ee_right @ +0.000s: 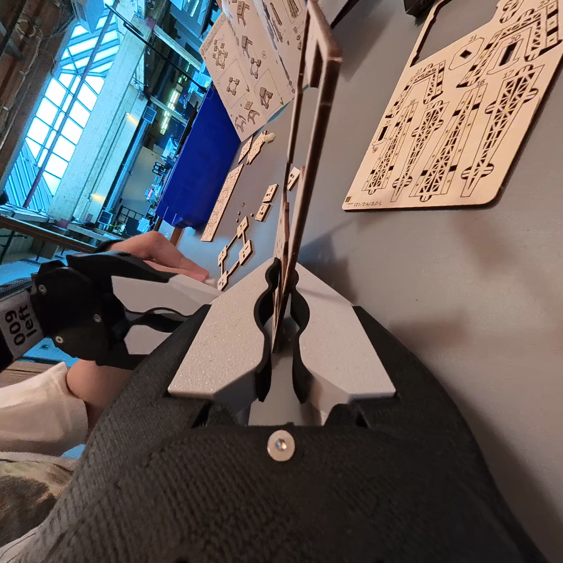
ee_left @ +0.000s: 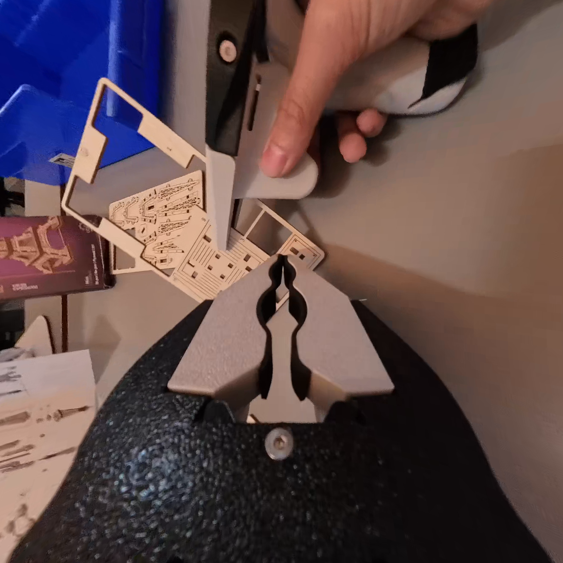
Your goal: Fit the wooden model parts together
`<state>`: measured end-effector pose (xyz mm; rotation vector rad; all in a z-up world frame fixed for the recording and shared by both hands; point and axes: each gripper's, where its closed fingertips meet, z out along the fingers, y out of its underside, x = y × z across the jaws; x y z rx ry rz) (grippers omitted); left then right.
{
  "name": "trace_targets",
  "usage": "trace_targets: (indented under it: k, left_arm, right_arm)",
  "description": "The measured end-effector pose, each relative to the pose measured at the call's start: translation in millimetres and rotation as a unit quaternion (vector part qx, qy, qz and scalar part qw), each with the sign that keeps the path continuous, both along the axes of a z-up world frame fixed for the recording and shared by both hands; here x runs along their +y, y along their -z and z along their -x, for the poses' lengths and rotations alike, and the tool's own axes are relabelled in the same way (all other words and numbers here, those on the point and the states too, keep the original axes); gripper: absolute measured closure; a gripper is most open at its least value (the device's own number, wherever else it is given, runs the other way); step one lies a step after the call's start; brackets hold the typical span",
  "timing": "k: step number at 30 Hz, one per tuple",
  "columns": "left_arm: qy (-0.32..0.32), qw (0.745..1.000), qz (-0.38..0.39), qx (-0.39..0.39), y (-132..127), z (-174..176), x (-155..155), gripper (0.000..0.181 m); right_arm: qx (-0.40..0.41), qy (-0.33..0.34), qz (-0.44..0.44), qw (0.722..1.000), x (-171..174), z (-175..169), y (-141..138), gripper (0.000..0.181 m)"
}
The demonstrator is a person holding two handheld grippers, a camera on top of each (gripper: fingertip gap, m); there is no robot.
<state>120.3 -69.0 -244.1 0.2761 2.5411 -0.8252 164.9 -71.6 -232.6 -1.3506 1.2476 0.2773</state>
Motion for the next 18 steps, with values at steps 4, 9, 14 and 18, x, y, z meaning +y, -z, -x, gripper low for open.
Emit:
trace_targets:
  k: [4,9,14,18]
  left_arm:
    - [-0.018,1.0,-0.012,-0.018,2.6,-3.1,5.2,0.181]
    - [-0.013,1.0,-0.016,-0.023,9.9,-3.5,0.0,0.181]
    - [-0.009,0.999,-0.016,-0.03,9.6,-3.9,-0.5,0.181]
    - [-0.012,0.999,-0.021,-0.038,9.7,-6.2,1.6,0.181]
  right_arm:
    - [-0.001,-0.002,0.0,1.0,0.6,0.4,-0.2,0.179]
    - [-0.002,-0.003,0.0,1.0,0.9,0.6,-0.5,0.18]
    - [-0.002,-0.003,-0.002,1.0,0.6,0.6,-1.0,0.18]
    - [-0.001,-0.003,-0.002,1.0,0.7,0.6,-0.7,0.179]
